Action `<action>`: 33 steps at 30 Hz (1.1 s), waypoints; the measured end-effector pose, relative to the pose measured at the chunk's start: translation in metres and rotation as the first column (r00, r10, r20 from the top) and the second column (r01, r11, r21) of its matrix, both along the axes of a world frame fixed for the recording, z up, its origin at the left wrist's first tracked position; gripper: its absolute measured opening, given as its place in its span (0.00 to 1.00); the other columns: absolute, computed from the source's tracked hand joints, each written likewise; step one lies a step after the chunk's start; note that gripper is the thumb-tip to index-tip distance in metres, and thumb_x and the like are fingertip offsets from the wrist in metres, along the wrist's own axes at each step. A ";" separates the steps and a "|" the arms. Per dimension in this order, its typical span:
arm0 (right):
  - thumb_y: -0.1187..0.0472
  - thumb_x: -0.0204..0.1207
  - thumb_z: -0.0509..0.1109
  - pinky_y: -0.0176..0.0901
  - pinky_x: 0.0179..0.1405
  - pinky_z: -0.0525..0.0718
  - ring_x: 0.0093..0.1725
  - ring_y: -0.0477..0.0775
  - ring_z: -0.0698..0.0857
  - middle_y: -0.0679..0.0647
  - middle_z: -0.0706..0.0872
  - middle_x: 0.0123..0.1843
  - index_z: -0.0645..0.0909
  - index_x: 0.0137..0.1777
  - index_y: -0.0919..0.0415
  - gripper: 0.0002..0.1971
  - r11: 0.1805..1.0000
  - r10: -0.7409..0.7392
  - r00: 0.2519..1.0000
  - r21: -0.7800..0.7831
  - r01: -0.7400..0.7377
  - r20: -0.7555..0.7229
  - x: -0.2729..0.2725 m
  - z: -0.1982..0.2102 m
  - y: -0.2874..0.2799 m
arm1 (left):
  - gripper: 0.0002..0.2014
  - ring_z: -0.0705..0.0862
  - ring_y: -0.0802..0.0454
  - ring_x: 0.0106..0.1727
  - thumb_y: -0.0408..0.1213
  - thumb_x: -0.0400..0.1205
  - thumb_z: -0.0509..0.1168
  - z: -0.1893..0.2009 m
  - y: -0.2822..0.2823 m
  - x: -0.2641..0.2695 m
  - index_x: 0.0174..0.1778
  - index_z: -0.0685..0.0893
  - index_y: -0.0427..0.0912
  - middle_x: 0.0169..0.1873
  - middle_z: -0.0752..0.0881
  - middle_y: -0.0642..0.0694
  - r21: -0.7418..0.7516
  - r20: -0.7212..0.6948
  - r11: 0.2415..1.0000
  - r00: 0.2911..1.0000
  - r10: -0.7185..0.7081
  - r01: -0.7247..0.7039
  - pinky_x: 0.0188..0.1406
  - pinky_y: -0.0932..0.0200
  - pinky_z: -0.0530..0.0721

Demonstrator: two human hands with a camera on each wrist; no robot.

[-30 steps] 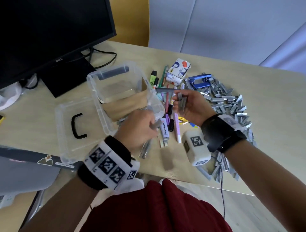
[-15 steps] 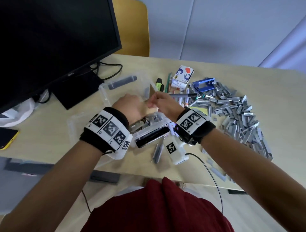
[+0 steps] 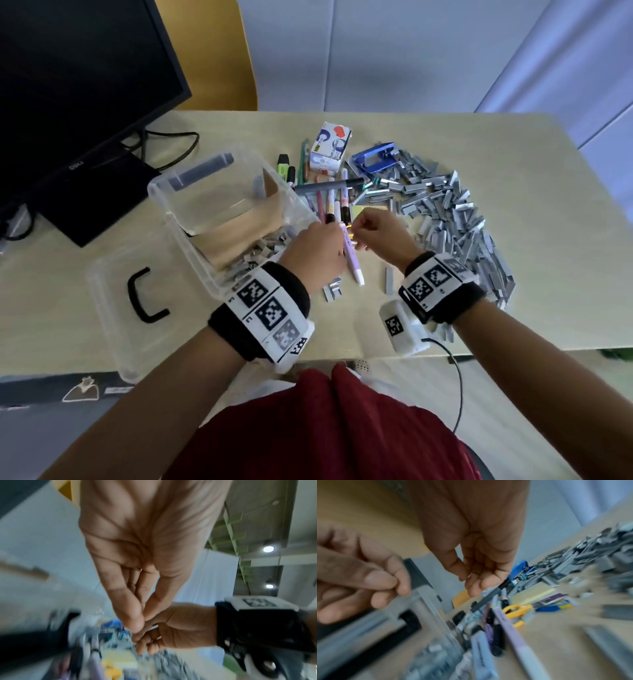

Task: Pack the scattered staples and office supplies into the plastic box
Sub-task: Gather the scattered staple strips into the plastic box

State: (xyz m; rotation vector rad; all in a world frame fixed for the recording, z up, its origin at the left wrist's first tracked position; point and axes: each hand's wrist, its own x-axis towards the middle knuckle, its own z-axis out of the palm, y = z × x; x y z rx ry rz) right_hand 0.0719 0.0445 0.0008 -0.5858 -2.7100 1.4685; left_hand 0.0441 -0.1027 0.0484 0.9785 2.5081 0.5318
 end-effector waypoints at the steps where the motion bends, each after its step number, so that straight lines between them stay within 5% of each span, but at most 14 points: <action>1: 0.73 0.73 0.63 0.22 0.31 0.74 0.24 0.36 0.81 0.50 0.84 0.32 0.79 0.35 0.60 0.09 0.995 0.046 0.998 0.091 -0.051 0.052 0.006 -0.006 0.000 | 0.06 0.82 0.35 0.51 0.27 0.78 0.58 -0.008 0.004 0.005 0.45 0.80 0.32 0.48 0.83 0.33 -0.052 0.013 0.998 1.000 -0.025 0.025 0.49 0.50 0.80; 4: 0.72 0.72 0.65 0.27 0.35 0.71 0.38 0.47 0.80 0.58 0.88 0.47 0.85 0.47 0.68 0.08 0.949 0.210 0.960 0.198 -0.246 0.187 0.025 -0.025 -0.002 | 0.10 0.79 0.35 0.61 0.28 0.80 0.56 -0.034 0.010 0.018 0.55 0.77 0.31 0.59 0.79 0.34 -0.274 0.009 0.959 0.998 -0.069 0.069 0.54 0.48 0.76; 9: 0.67 0.72 0.70 0.45 0.60 0.76 0.50 0.49 0.77 0.55 0.81 0.60 0.81 0.59 0.60 0.15 0.856 0.378 0.880 0.253 -0.450 0.286 0.039 -0.046 -0.014 | 0.15 0.78 0.38 0.65 0.26 0.83 0.55 -0.072 0.007 0.022 0.66 0.75 0.33 0.67 0.73 0.36 -0.394 -0.023 0.918 0.998 -0.062 0.048 0.60 0.49 0.78; 16: 0.63 0.71 0.74 0.44 0.52 0.77 0.46 0.53 0.77 0.57 0.78 0.59 0.76 0.62 0.61 0.20 0.838 0.408 0.870 0.264 -0.477 0.277 0.033 -0.062 -0.021 | 0.21 0.80 0.41 0.63 0.26 0.79 0.61 -0.101 0.000 0.013 0.69 0.71 0.35 0.63 0.78 0.39 -0.286 0.009 0.956 0.998 0.069 -0.064 0.58 0.50 0.82; 22: 0.64 0.73 0.69 0.52 0.49 0.81 0.51 0.62 0.81 0.58 0.76 0.58 0.78 0.57 0.63 0.12 0.793 0.439 0.863 0.344 -0.503 0.249 0.029 -0.063 -0.022 | 0.24 0.76 0.41 0.66 0.33 0.78 0.68 -0.108 0.000 0.016 0.68 0.69 0.37 0.67 0.70 0.39 -0.232 0.034 0.970 0.996 0.085 -0.075 0.57 0.52 0.78; 25: 0.66 0.74 0.66 0.52 0.49 0.80 0.53 0.63 0.81 0.59 0.78 0.58 0.78 0.57 0.65 0.12 0.764 0.441 0.855 0.386 -0.517 0.272 0.030 -0.061 -0.017 | 0.24 0.73 0.42 0.68 0.35 0.80 0.66 -0.114 0.004 0.019 0.70 0.67 0.36 0.71 0.65 0.38 -0.199 0.056 0.976 0.993 0.101 -0.088 0.58 0.53 0.78; 33: 0.67 0.75 0.63 0.54 0.53 0.81 0.57 0.61 0.78 0.58 0.80 0.58 0.79 0.59 0.60 0.14 0.750 0.397 0.864 0.433 -0.500 0.310 0.032 -0.064 0.002 | 0.13 0.80 0.41 0.57 0.33 0.84 0.57 -0.118 0.014 0.015 0.64 0.73 0.36 0.64 0.72 0.39 -0.207 -0.051 0.978 0.998 0.024 -0.034 0.53 0.52 0.78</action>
